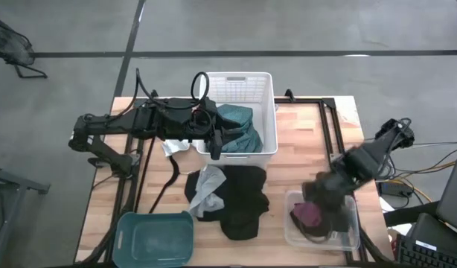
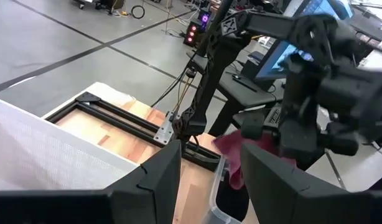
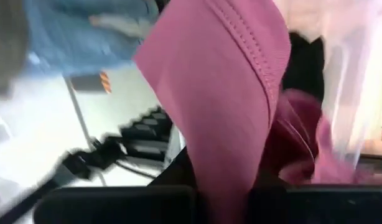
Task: Pick & Place Cloths
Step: Put the red underwear into the transparent bin, then put the white sock into the dark blue bin
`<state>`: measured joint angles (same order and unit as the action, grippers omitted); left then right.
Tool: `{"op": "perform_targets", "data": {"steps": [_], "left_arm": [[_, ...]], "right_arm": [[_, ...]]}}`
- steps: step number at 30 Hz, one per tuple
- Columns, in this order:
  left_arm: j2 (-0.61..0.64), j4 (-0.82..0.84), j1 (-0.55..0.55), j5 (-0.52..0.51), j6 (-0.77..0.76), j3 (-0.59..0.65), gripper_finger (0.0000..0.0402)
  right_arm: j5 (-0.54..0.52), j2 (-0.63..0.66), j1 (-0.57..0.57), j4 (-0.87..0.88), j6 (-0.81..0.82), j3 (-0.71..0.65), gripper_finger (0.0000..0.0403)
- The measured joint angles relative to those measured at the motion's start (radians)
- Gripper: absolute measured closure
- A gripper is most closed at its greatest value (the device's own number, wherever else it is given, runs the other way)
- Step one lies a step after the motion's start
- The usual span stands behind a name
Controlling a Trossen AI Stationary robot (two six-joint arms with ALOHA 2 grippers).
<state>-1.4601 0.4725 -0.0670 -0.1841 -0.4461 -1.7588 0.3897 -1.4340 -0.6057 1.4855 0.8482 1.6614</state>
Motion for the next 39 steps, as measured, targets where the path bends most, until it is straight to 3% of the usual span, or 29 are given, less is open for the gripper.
{"op": "perform_targets", "data": {"steps": [6, 10, 16, 23, 30, 33, 39], "left_arm": [[0.001, 0.000, -0.001, 0.011, -0.019, 0.000, 0.0231], [0.001, 0.000, -0.001, 0.011, -0.020, 0.000, 0.0231], [0.001, 0.017, -0.001, 0.010, -0.022, 0.000, 0.0231], [0.001, 0.051, -0.001, 0.011, -0.030, 0.000, 0.0232], [0.006, 0.070, 0.000, 0.011, -0.125, 0.000, 0.0232], [0.008, 0.105, 0.002, 0.012, -0.233, 0.000, 0.0232], [0.033, 0.291, 0.009, -0.009, -0.262, -0.003, 0.0232]], "right_arm": [[0.008, -0.031, -0.050, 0.007, -0.042, -0.106, 0.0390], [0.029, -0.036, -0.056, -0.004, -0.036, -0.166, 0.0364], [0.057, -0.034, -0.058, -0.084, -0.015, -0.227, 0.0285], [0.051, -0.021, -0.052, -0.080, -0.104, -0.192, 0.0188], [-0.118, 0.018, 0.050, -0.073, -0.111, -0.077, 0.0151], [-0.168, 0.046, 0.110, -0.049, -0.111, -0.036, 0.0147], [-0.340, 0.100, 0.203, -0.073, -0.129, 0.041, 0.0158]]}}
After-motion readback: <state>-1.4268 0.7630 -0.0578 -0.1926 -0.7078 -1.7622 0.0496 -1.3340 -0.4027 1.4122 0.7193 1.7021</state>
